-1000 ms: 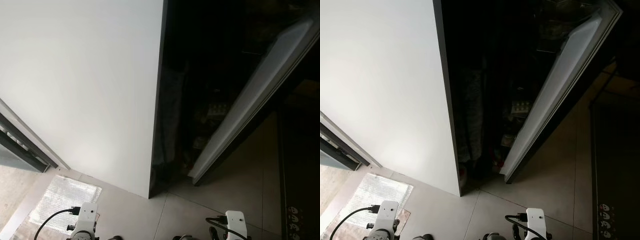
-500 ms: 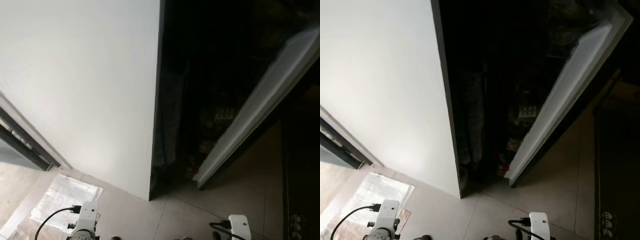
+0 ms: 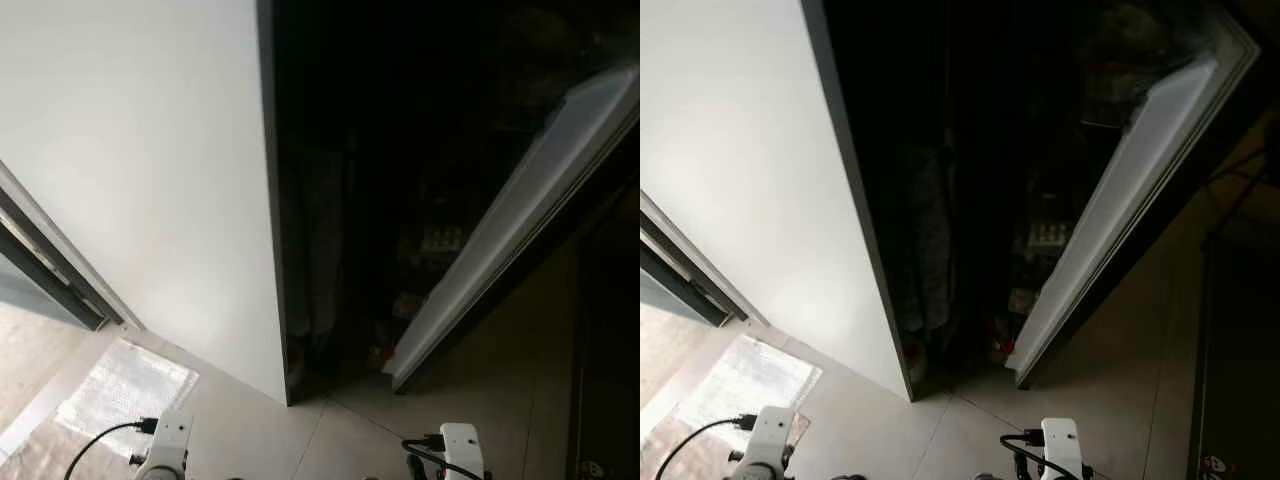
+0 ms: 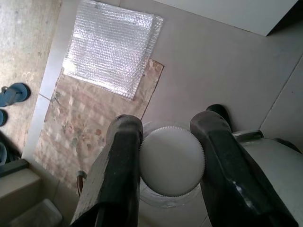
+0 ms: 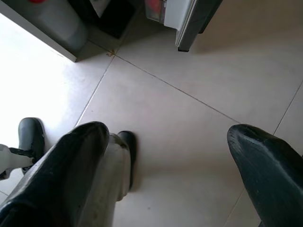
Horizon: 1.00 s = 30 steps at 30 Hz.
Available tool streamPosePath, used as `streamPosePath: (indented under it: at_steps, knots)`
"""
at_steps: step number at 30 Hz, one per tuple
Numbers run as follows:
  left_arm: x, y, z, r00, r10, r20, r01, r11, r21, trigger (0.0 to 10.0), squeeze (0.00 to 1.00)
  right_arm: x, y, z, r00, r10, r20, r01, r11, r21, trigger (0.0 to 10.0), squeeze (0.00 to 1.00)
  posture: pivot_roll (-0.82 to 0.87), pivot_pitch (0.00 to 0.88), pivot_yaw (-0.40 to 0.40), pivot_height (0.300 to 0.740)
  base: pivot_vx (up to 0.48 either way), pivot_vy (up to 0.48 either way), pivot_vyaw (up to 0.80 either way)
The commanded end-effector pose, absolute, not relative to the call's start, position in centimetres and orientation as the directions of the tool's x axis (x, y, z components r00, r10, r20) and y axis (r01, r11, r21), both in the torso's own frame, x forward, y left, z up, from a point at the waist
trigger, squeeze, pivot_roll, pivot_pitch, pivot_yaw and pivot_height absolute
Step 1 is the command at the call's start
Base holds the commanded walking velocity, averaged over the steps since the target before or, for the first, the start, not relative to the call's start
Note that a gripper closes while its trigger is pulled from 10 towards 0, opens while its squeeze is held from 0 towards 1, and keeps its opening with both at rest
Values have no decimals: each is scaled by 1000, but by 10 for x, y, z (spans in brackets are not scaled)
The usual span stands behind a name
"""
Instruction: Restocking fridge
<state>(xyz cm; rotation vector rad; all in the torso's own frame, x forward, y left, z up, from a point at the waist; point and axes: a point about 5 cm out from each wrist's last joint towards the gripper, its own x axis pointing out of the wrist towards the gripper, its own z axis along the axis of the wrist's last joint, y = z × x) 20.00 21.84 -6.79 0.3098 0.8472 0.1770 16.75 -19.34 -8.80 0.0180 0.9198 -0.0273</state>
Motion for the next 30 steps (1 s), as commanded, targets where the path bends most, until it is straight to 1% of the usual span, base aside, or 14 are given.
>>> streamPosePath:
  at_steps: [1,5,9,14,15,17,18,23,26,30]
  knots:
    - [189,219,-74,616,283,-735,-22,939,344,10000,0,161,-197,-90,594,-29,-804,44,999,-3,10000,0,-112,155,-39,740,0,0,0]
    - [189,219,-74,614,287,-735,-28,939,343,10000,0,163,-198,-89,608,-30,-793,38,999,-9,10000,0,-112,155,-39,740,0,0,238]
    - [188,219,-75,607,282,-742,-27,941,336,10000,0,170,-199,-85,633,-34,-774,29,999,-20,10000,0,-112,155,-39,740,0,0,728]
    - [187,219,-76,606,280,-745,-23,942,335,10000,0,203,-199,-67,736,-31,-676,52,999,11,10000,0,-117,158,-37,740,0,0,0]
    - [187,219,-76,606,280,-745,-23,942,335,10000,0,203,-199,-67,736,-31,-676,52,999,11,10000,0,-117,158,-37,740,0,0,0]
    - [187,219,-76,606,279,-745,-21,942,335,10000,0,216,-198,-59,771,-16,-636,38,999,22,10000,0,-118,160,-36,740,0,0,0]
    - [187,219,-76,606,279,-745,-21,942,335,10000,0,216,-198,-59,771,-16,-636,38,999,22,10000,0,-118,160,-36,740,0,0,0]
    - [187,219,-75,606,277,-746,-16,942,337,10000,0,231,-189,-49,807,63,-587,-23,997,75,10000,0,-122,171,-34,740,0,0,0]
    - [188,220,-75,608,279,-743,-14,940,341,10000,0,235,-180,-46,813,140,-565,-98,990,104,10000,0,-121,174,-33,740,0,0,0]
    - [189,219,-74,612,281,-739,-14,938,345,10000,0,239,-175,-42,828,168,-536,-146,986,84,10000,0,-120,173,-33,740,0,0,0]
